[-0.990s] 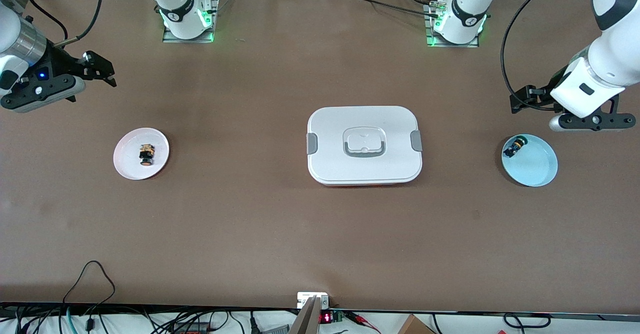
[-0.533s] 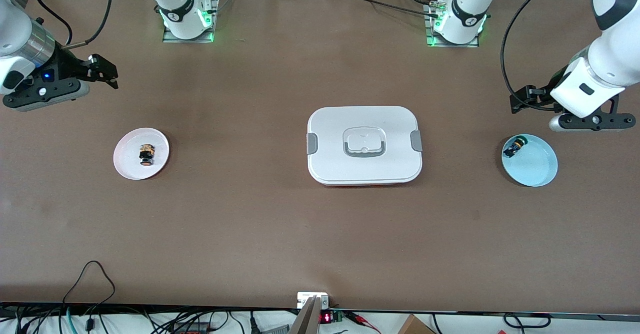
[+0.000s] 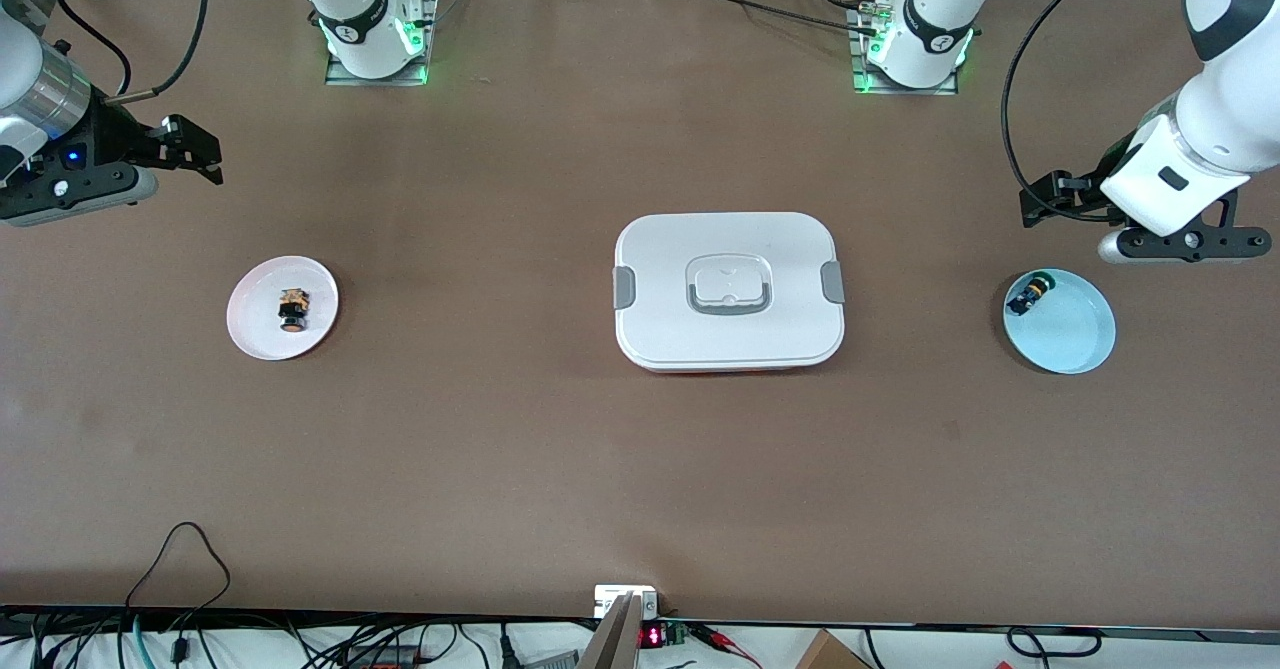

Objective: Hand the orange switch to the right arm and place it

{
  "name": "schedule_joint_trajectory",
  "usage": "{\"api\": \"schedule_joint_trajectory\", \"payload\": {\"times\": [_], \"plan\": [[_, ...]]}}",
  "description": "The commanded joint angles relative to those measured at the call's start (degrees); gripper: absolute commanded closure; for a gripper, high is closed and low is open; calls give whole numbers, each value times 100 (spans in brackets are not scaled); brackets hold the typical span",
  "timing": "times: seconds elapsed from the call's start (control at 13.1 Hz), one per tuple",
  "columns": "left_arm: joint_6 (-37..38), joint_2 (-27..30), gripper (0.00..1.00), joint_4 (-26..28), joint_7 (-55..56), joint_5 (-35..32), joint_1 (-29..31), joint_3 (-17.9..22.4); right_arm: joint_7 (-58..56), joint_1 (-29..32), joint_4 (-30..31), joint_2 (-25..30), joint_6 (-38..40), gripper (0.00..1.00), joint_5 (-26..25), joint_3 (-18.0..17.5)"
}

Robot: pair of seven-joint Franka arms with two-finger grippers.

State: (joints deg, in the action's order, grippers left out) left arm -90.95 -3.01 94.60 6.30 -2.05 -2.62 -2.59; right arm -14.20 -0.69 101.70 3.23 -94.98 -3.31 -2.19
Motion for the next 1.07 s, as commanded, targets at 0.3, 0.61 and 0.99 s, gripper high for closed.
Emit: {"api": "schedule_joint_trajectory", "payload": {"times": [0.3,0.61,0.99], "plan": [[42,2,0,-64,38,64,33,-31,76,-71,-449,-420,-196,0,-3,70],[42,2,0,-64,38,64,33,-31,84,-63,-450,-420,-161,0,6,70],[42,2,0,-64,38,64,33,-31,84,-54,-449,-420,-161,0,6,70]]}}
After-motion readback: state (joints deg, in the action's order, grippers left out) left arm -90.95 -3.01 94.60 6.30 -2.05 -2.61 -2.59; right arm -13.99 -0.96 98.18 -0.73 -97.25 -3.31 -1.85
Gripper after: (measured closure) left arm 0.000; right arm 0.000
